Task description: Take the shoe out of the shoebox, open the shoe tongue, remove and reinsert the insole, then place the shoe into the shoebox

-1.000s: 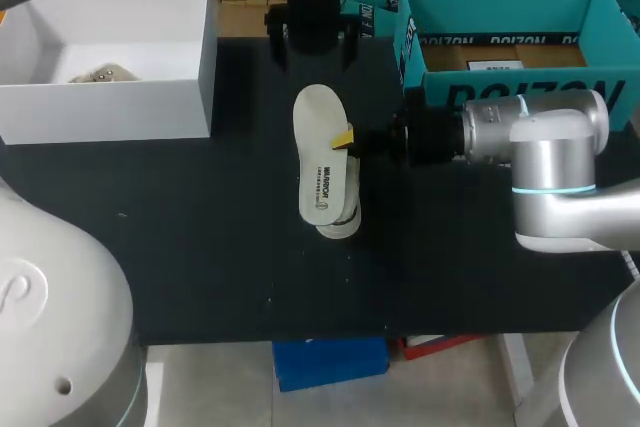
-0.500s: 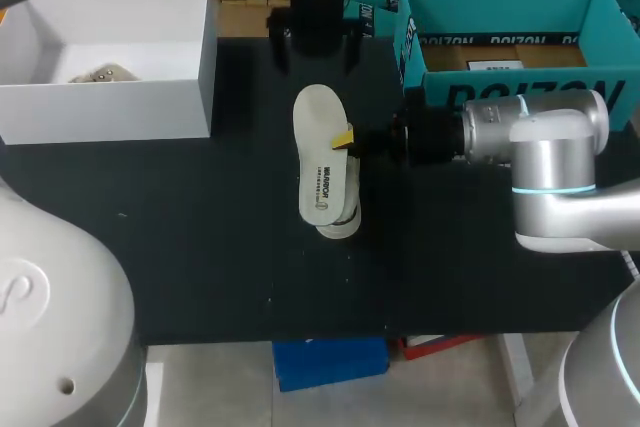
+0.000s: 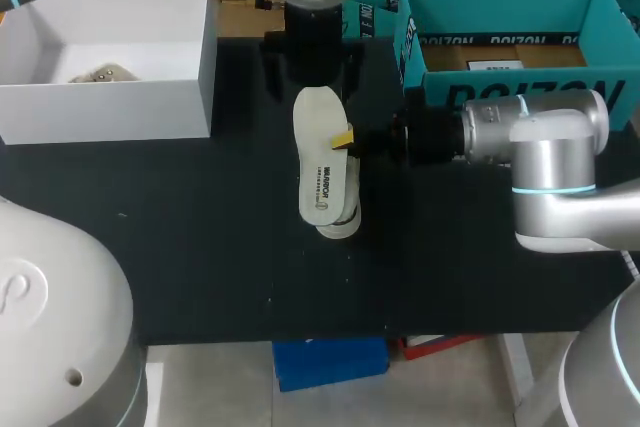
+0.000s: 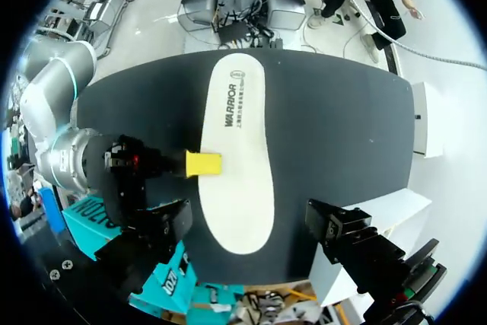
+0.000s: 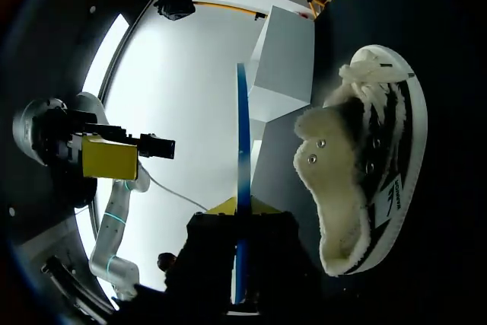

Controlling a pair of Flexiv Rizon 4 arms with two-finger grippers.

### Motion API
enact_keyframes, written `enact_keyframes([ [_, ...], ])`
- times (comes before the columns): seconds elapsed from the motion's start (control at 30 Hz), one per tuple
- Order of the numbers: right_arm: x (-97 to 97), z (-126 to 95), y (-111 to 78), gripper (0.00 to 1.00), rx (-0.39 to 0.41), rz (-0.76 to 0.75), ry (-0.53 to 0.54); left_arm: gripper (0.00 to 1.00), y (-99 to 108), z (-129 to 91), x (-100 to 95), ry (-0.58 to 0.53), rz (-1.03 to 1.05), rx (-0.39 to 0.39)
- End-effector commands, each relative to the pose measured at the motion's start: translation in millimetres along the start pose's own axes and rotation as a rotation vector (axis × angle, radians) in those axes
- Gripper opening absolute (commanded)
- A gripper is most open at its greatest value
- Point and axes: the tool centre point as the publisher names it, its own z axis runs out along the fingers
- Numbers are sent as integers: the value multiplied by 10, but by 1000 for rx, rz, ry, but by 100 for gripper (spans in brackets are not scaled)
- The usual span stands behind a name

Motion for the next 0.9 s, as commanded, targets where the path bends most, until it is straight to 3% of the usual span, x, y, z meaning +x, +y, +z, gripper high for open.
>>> enact_keyframes([
  [0.03,-5,8,1,0,-1,0,-1,100,-229,-10,96,-20,-1,-46],
  [0.37,-5,8,1,0,-1,0,-1,100,-687,36,91,-20,16,-46],
  [0.9,-5,8,1,0,-1,0,-1,100,-1051,100,13,-38,37,-31],
])
